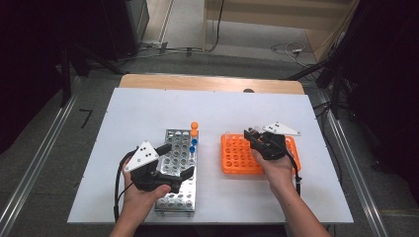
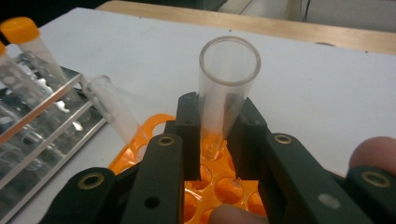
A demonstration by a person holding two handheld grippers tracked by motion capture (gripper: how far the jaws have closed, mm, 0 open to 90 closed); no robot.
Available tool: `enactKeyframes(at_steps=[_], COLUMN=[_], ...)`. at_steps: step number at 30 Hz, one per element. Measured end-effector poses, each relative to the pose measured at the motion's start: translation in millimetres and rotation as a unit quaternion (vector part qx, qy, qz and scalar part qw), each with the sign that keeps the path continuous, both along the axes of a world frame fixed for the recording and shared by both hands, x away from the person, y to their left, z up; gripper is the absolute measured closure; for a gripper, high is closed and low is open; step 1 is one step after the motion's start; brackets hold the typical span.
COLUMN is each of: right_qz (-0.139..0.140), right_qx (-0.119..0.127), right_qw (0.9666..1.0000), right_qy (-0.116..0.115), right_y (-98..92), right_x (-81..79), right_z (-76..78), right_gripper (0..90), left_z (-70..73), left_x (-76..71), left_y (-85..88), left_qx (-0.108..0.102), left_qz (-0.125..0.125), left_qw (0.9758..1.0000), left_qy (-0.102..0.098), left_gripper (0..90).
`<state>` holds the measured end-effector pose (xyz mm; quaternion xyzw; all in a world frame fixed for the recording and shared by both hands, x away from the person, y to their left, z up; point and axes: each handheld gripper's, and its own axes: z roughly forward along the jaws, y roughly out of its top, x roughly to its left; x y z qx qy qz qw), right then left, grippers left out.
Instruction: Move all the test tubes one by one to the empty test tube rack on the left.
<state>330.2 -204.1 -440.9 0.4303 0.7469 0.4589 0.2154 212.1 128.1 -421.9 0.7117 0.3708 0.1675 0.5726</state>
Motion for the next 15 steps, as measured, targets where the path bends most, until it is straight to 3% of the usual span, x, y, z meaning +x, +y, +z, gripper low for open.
enactKeyframes(at_steps=[8,15], right_qz=[0.025,0.062], right_qx=[0.02,0.023], right_qw=[0.9994,0.9976], right_qy=[-0.015,-0.021], right_y=[-11.9,-14.9], right_x=[-20.7,-40.3], right_z=[15.2,19.4], right_gripper=[73.4,73.4], left_z=[3.1,7.6], left_x=[2.8,6.7], left_y=[-11.2,-23.2], left_qx=[0.004,0.009], left_qz=[-0.011,-0.022], left_qw=[0.9999,0.9997], left_qy=[-0.004,-0.008], left_gripper=[0.0,0.0])
